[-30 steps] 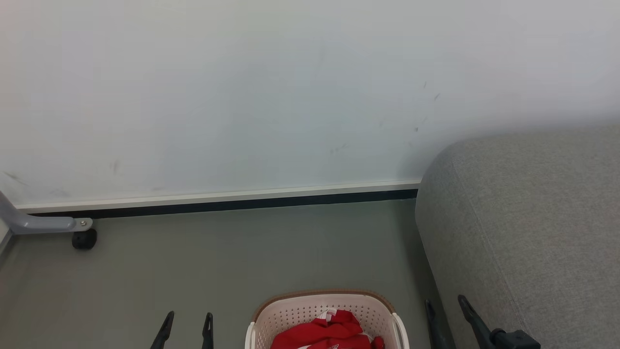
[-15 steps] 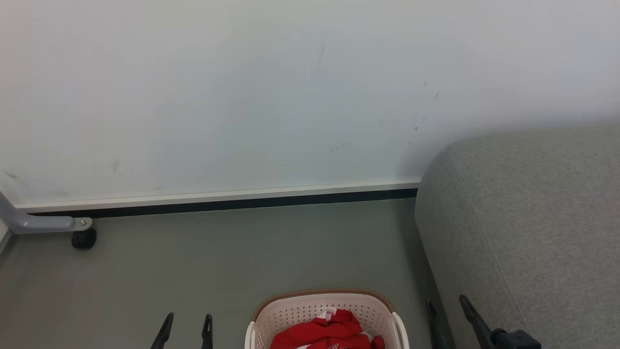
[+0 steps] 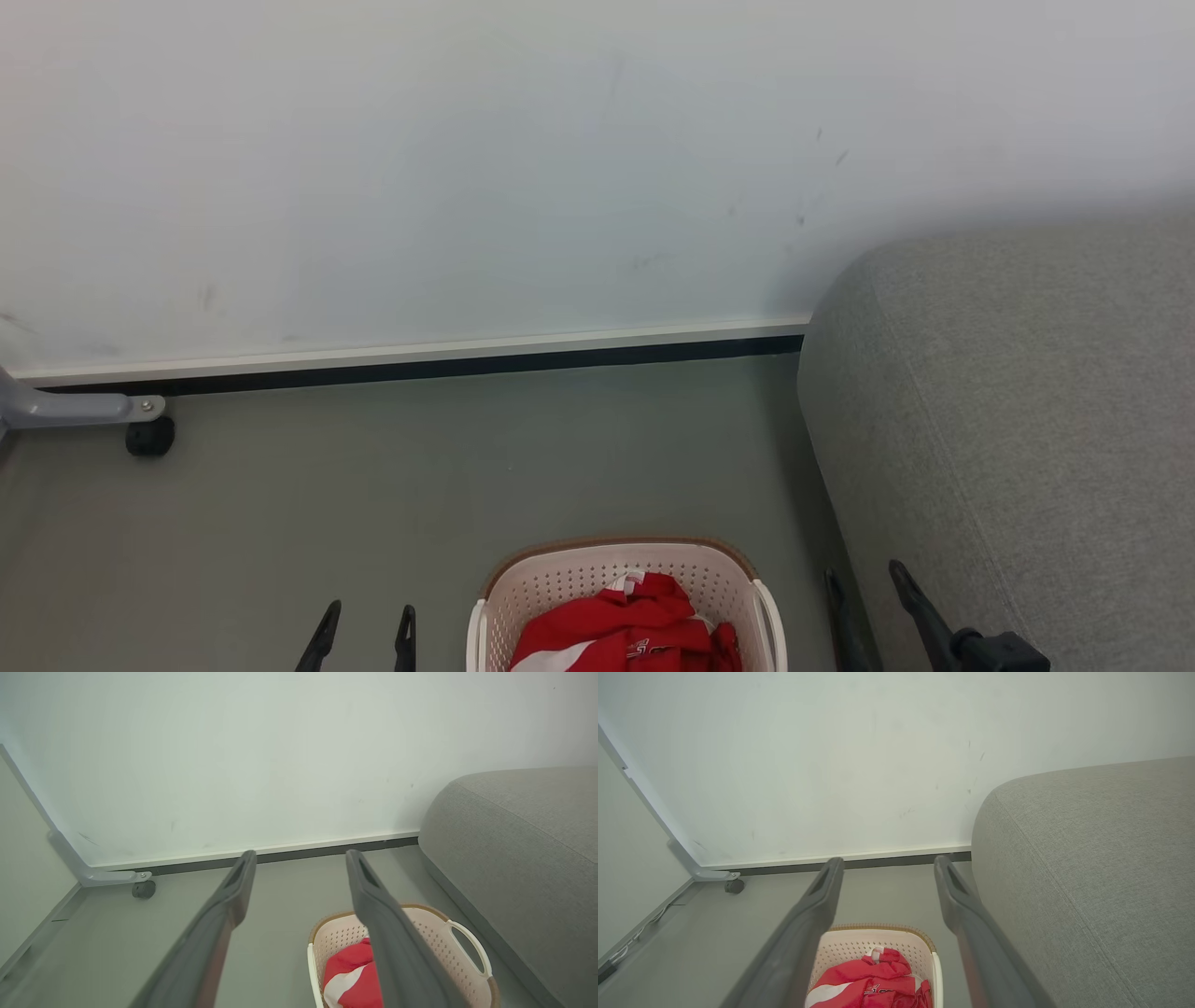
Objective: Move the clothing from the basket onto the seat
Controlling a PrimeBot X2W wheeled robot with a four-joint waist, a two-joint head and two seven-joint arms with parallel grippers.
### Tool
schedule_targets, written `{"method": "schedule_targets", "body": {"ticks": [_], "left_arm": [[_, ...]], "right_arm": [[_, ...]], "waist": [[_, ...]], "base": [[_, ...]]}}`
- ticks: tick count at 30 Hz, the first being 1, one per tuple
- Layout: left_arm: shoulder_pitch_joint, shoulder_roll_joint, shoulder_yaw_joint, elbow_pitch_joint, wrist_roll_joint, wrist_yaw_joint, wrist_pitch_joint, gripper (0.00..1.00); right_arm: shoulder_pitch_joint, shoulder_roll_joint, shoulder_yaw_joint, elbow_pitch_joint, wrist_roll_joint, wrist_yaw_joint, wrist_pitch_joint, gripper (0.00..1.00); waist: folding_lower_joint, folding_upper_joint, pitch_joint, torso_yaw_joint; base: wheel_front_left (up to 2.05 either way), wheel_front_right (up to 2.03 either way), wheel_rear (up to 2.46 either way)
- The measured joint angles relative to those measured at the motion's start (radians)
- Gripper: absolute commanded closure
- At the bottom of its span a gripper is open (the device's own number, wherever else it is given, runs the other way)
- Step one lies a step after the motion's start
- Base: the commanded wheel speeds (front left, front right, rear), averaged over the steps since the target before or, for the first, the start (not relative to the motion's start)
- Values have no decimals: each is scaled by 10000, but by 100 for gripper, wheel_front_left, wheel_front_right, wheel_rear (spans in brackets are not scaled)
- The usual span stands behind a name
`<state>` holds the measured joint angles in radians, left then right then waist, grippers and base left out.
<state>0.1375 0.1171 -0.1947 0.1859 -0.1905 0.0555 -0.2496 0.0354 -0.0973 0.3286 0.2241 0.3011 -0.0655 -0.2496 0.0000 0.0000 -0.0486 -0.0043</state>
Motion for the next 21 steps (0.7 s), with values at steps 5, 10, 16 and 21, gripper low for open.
{"method": "schedule_targets", "body": {"ticks": [5,10,16,21], "left_arm": [[-83,4,-178,-61,113,-130,0,0],[-571,-6,-491,100,290,-309,0,0],[-1169,-52,-874,683,560,-485,0,0],[-1603,-117,-1160,1087,734,-656,6,0]], "right_arm": [[-17,-6,-184,-370,-44,-2,0,0],[-181,-36,-360,-617,-119,-4,-17,0],[-629,-150,-575,-951,-242,-15,-40,0],[-902,-151,-631,-1277,-311,-48,-42,0]], "waist": [[0,0,510,-96],[1,1,1051,-184],[1,1,1775,-328],[2,1,2276,-442]], "base": [[0,0,0],[0,0,0],[0,0,0],[0,0,0]]}}
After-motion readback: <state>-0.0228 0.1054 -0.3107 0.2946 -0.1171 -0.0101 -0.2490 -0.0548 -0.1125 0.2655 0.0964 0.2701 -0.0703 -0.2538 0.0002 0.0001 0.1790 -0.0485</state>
